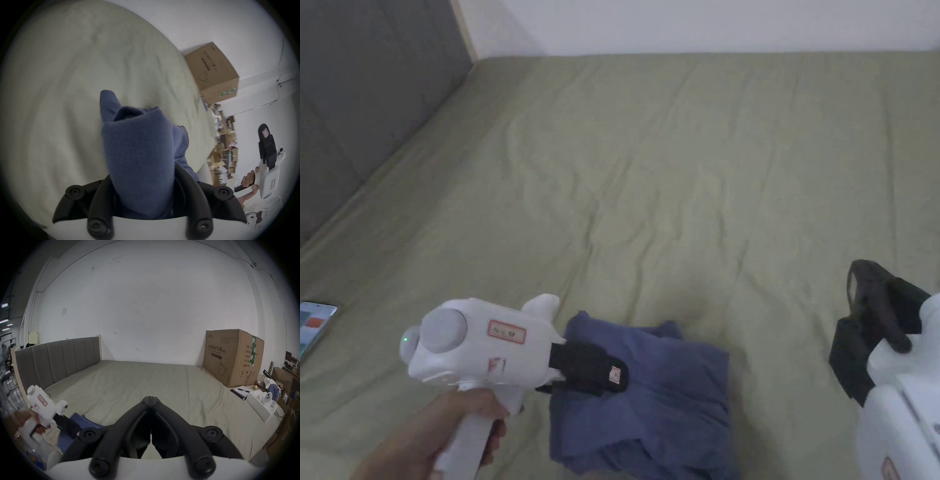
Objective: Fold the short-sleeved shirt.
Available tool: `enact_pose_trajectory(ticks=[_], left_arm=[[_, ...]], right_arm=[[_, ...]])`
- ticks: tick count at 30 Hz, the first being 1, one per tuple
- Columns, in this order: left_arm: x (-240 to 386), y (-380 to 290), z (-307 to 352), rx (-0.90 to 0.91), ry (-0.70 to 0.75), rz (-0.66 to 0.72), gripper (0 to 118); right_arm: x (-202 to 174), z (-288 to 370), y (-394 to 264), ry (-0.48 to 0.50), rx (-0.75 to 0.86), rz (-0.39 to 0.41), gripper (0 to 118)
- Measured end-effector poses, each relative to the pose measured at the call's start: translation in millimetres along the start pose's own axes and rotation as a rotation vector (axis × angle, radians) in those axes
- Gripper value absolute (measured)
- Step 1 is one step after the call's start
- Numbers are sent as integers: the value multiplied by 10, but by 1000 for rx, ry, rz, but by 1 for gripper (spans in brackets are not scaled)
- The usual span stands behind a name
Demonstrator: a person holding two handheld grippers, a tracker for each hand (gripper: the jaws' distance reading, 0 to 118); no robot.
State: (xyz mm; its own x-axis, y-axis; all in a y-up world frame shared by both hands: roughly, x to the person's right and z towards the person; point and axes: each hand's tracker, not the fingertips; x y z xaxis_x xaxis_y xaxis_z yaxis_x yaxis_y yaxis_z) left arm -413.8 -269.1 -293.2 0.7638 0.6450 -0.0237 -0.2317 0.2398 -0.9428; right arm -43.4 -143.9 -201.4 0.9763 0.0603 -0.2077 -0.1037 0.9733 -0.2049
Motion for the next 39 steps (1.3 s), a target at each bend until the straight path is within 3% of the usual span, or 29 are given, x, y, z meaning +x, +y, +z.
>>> enact_pose_trajectory(ticks=[9,19,20,22,24,25,30,32,33,35,38,39], left_arm=[[-719,338,1125,17,384,-2,25],[-1245,688,1592,-30,538,-52,29],[-1315,688,1636,-4,548,-19,33],[-1370,686,1708,29,623,18,60],[-1363,641,1768,88,703,3,94],[-1331,600,1810,118,708,-9,103],[-998,346,1980,299,501,22,107],[-815,230,1977,318,405,41,103],[-686,155,1955,330,374,63,88],[-347,-24,1875,421,388,3,75],[211,-372,1667,529,575,-156,21],[372,-478,1592,537,597,-191,11]], right_arm=[[-265,-203,-98,51,-104,-8,0],[-332,-298,-118,60,-162,56,0],[-325,-318,-113,59,-168,58,0],[-302,-330,-113,61,-184,52,0],[-290,-335,-120,64,-196,42,0],[-284,-336,-123,65,-202,41,0],[-271,-323,-129,89,-216,38,0],[-258,-304,-111,97,-213,32,0],[-239,-284,-105,100,-207,31,0],[-208,-263,-72,103,-201,32,0],[-126,-229,-8,103,-185,43,0],[-90,-218,24,103,-177,44,0]])
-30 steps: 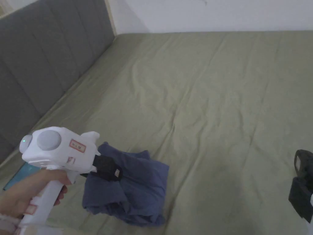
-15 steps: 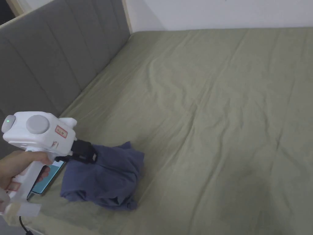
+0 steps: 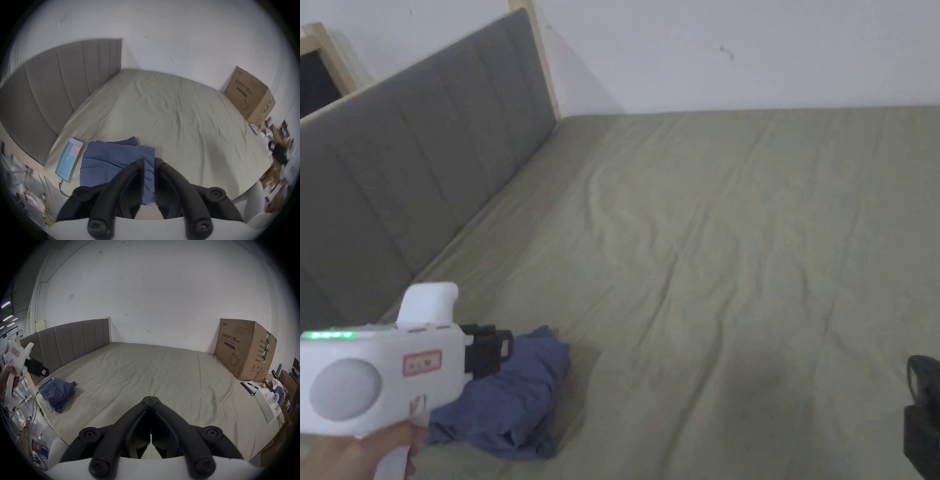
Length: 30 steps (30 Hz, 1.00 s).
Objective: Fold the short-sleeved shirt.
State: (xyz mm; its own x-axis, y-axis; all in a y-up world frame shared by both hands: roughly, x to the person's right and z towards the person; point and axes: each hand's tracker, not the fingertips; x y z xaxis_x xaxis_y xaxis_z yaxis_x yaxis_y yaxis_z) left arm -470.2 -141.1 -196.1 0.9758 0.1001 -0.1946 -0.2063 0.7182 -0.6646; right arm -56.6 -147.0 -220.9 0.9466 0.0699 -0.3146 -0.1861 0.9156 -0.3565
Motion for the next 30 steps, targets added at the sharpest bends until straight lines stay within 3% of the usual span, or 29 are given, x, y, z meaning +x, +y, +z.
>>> enact_pose_trajectory(ticks=[2,5,9,11,20,26,28,29,30], left_arm=[[245,-123,129,53,-15,-18,0],[678,-197,396,142,-59,-20,0],[1198,-234,666,290,43,-84,0],[1384,-235,765,367,64,-44,0],[2163,-159,1079,582,-4,-42,0],[2545,-78,1203,698,-22,-54,0],[2560,-77,1262,722,-97,-24,10],[2582,-54,1280,723,-118,-25,23],[2598,-33,1291,707,-110,-34,54]], right_arm=[[83,48,50,-4,18,-8,0],[194,134,144,-8,49,-22,0],[332,261,236,-25,92,-21,0],[401,332,268,-34,128,-26,0],[757,595,515,-118,190,-30,0],[1006,804,592,-128,210,-94,0],[1054,871,591,-107,196,-83,5],[1071,910,578,-99,196,-80,14],[1071,938,574,-98,195,-79,30]])
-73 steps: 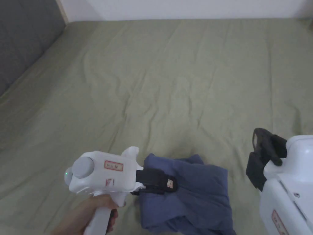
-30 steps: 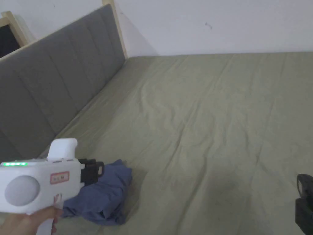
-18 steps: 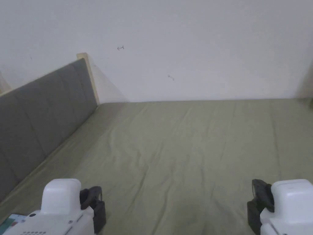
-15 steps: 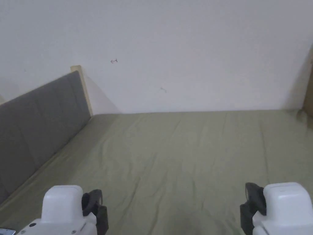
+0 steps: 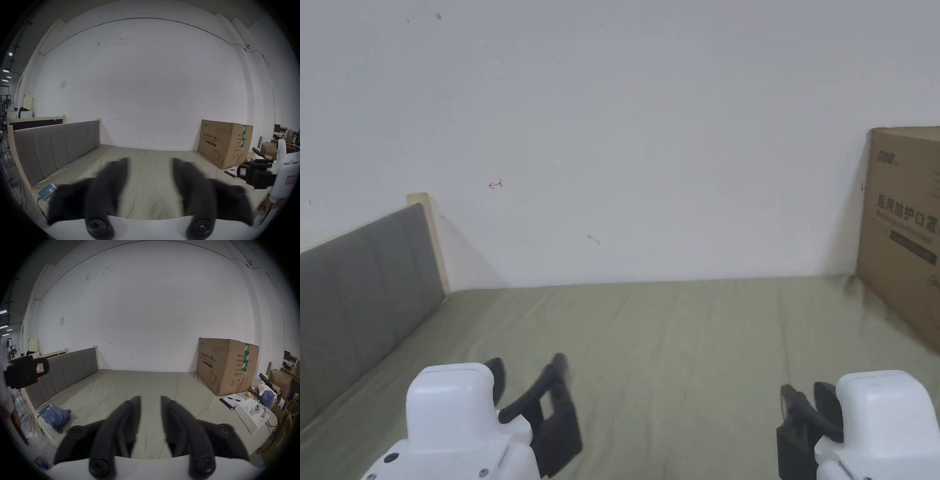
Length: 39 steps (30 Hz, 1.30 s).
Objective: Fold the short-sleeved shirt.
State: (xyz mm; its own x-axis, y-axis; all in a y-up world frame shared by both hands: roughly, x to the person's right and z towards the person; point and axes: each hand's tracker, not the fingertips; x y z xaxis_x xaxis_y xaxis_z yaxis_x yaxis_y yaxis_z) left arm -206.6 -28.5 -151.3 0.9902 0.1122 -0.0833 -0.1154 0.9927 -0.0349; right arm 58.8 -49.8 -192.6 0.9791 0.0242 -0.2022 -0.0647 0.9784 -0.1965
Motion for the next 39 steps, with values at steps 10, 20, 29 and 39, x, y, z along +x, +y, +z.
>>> enact_pose_trajectory(ticks=[10,20,29,39], left_arm=[[226,100,101,-92,125,-134,118],[284,233,344,-174,-11,-73,118],[228,350,378,-171,57,-43,118],[277,368,351,-187,62,-77,118]], right_arm=[[87,178,39,-23,53,-43,118],[144,166,73,-30,38,-66,118],[176,126,92,-48,17,-72,118],[130,112,107,-39,12,-47,118]])
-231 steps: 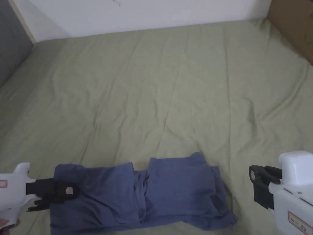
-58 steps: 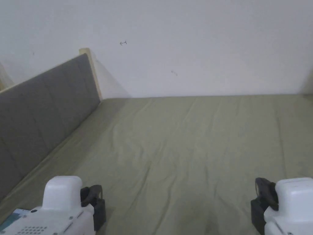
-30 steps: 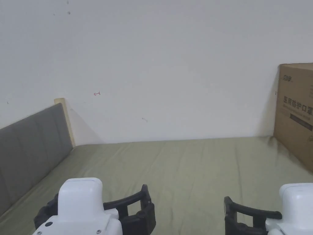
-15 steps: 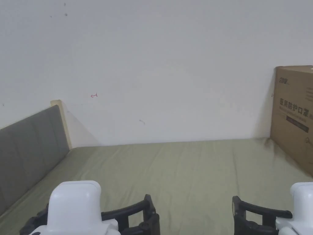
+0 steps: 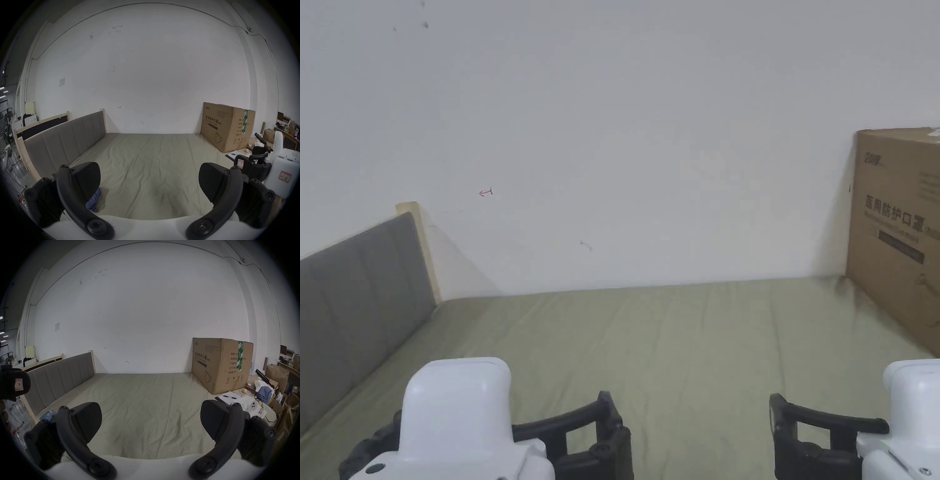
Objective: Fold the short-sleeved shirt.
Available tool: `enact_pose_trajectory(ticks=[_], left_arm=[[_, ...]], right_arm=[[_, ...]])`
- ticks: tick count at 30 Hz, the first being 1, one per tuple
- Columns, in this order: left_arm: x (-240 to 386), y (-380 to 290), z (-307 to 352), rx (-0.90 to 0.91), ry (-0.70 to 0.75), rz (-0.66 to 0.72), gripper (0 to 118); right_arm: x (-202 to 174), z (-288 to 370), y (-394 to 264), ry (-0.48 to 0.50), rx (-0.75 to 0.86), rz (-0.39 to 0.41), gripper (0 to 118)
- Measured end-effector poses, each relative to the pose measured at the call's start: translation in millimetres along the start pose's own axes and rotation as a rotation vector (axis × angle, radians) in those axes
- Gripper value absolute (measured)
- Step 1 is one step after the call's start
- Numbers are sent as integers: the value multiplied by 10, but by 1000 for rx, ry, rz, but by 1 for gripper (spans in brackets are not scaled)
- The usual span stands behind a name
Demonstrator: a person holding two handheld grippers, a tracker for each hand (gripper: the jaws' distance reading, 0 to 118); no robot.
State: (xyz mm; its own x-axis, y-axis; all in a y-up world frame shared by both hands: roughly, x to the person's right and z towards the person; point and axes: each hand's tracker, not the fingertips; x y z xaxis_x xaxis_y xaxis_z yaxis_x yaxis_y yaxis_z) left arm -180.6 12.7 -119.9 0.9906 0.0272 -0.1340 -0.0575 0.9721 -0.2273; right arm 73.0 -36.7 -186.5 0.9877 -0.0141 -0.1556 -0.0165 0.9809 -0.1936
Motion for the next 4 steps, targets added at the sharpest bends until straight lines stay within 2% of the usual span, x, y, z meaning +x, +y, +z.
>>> enact_pose_trajectory(ticks=[4], left_arm=[[-17,11,-30,5,10,20,118]], right_arm=[[2,1,-1,-7,1,4,118]])
